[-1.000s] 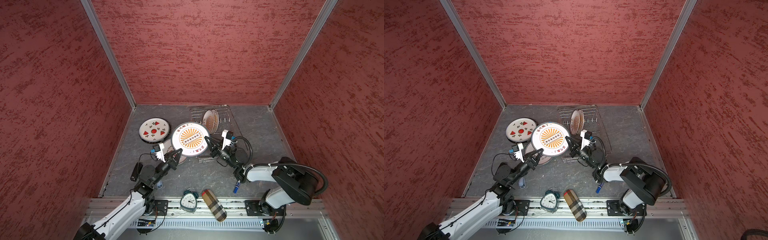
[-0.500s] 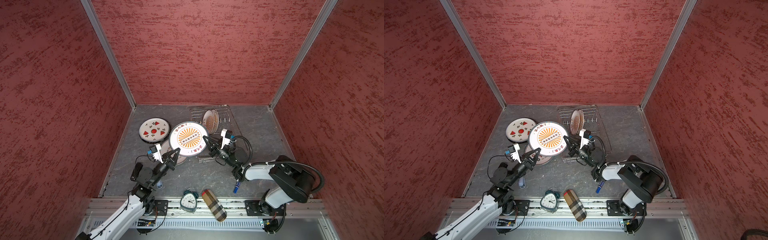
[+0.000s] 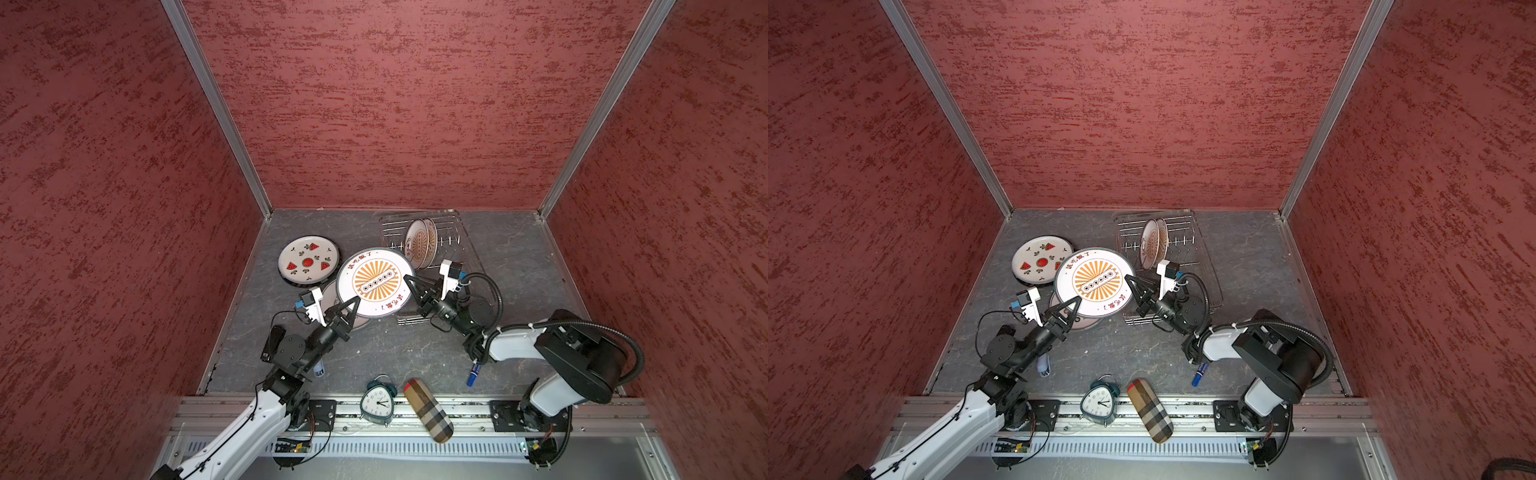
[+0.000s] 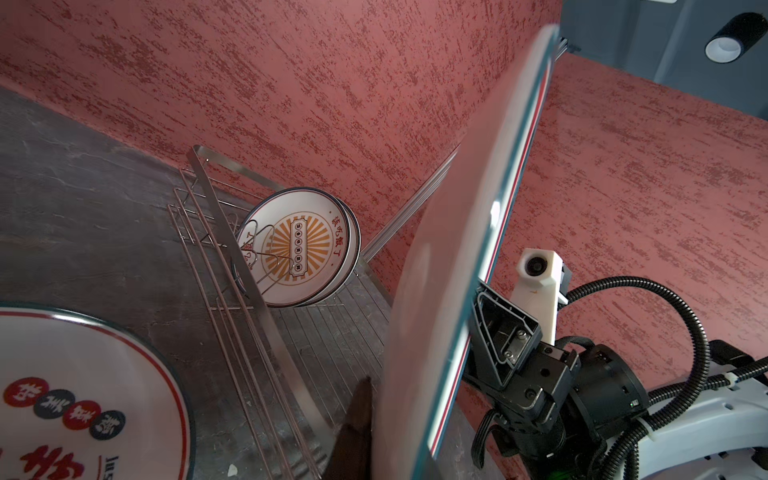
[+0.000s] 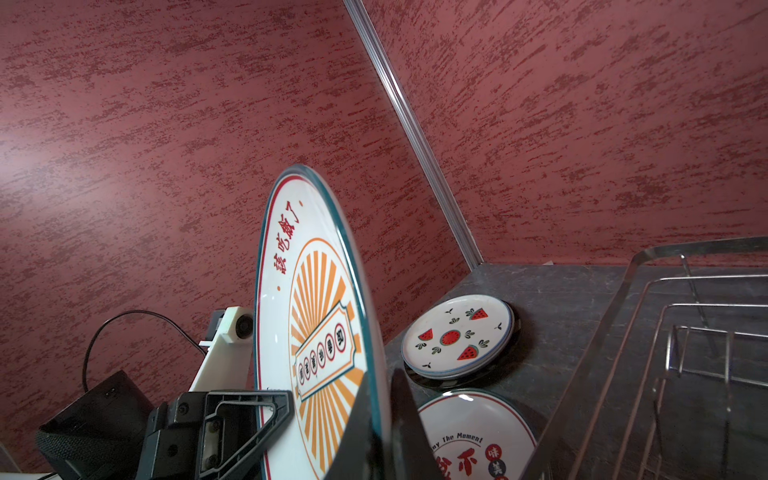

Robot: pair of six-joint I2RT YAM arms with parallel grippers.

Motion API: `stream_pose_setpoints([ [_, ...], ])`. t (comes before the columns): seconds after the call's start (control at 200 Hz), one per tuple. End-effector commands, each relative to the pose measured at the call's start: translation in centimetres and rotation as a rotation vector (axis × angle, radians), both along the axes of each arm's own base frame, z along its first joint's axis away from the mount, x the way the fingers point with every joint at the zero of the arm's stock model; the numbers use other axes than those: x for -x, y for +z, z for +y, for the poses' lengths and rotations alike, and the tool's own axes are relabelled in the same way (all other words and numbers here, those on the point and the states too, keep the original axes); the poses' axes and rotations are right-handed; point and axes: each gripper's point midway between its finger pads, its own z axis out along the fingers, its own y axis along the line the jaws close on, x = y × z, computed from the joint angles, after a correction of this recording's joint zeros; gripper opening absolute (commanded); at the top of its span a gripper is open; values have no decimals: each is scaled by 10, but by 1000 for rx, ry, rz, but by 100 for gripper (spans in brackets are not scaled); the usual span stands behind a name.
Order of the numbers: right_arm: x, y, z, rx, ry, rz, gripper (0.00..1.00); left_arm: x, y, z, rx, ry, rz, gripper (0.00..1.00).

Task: Unload the plates from the dish rack
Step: 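Carry the plate with the left gripper while the right gripper releases and withdraws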

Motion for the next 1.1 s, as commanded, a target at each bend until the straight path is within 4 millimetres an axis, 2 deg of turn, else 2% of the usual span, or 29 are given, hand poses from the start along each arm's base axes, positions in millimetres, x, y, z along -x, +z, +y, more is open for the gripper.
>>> stream_pose_setpoints([
  [0.0,6,15,-2,-29,-2,-51,1,6,-9,-2,15,-27,15,5],
  [0.145,3,11,3,-16,3,-50,7,4,-10,-1,5,-11,22,0],
  [0.301,0,10,9,1,12,-47,15,6,-8,0,4,-16,18,0],
  [0.376,-2,8,15,23,27,-41,22,6,-8,0,5,-19,21,0],
  [0.431,-3,7,18,36,35,-36,37,7,-7,0,4,-21,17,0],
  [0.456,-3,7,19,43,37,-37,52,7,-7,0,3,-23,18,0],
  [0.476,-4,7,19,49,34,-36,58,8,-7,0,4,-23,20,0],
  [0.596,-12,6,12,82,-33,0,78,9,-5,2,9,-18,18,0],
  [0.616,-13,6,8,78,-50,3,90,8,-5,2,9,-15,18,0],
  [0.641,-13,6,3,73,-67,8,98,9,-5,3,10,-15,19,0],
  [0.691,-12,7,-6,61,-99,8,99,9,-3,4,15,-11,14,0],
  [0.706,-12,7,-8,59,-108,8,99,8,-9,3,2,-9,38,0],
  [0.757,-12,7,-15,57,-136,6,99,7,-12,4,-4,-2,53,0],
  [0.832,-14,2,-19,79,-163,16,99,6,-14,7,-6,11,68,0],
  [0.857,-11,11,-23,66,-171,2,99,6,-15,7,-6,15,72,0],
  [0.982,-10,12,-27,103,-189,-9,99,4,-16,10,-7,26,95,0],
  [1.097,-7,9,-22,171,-165,-29,99,1,-21,14,-7,45,134,0],
])
